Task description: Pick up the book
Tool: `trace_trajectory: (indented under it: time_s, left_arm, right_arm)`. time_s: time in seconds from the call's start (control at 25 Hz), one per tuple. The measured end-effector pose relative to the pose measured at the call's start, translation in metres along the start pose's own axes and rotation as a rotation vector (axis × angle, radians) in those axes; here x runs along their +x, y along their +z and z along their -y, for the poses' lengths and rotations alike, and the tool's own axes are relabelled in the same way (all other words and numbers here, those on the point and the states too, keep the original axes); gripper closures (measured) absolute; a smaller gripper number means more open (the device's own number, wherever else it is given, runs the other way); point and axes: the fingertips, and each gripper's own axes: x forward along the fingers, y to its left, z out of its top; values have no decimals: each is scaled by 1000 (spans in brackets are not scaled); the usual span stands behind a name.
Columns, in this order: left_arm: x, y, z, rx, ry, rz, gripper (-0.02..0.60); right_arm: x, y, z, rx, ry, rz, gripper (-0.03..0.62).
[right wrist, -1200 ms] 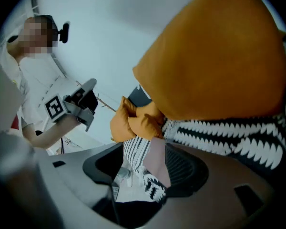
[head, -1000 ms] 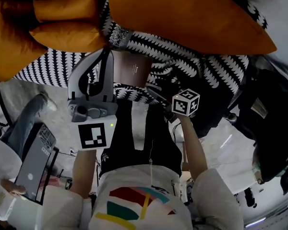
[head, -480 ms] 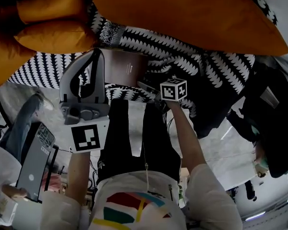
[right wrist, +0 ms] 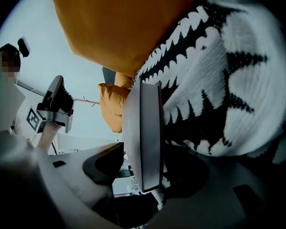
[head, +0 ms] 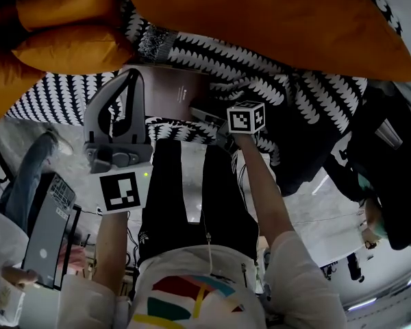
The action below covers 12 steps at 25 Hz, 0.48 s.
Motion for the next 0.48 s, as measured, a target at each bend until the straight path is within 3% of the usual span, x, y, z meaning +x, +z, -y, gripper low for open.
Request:
trace_trajectory:
  time_s: [0.16,0.48]
  left_arm:
    - [0,-10,3,-24,7,-13,574]
    - [-1,-18,8,-9,-15,-17,574]
  right_arm:
    - [1,0,-3,32,46,-8,313]
    - [10,-2,-33,-62,151,-59,315]
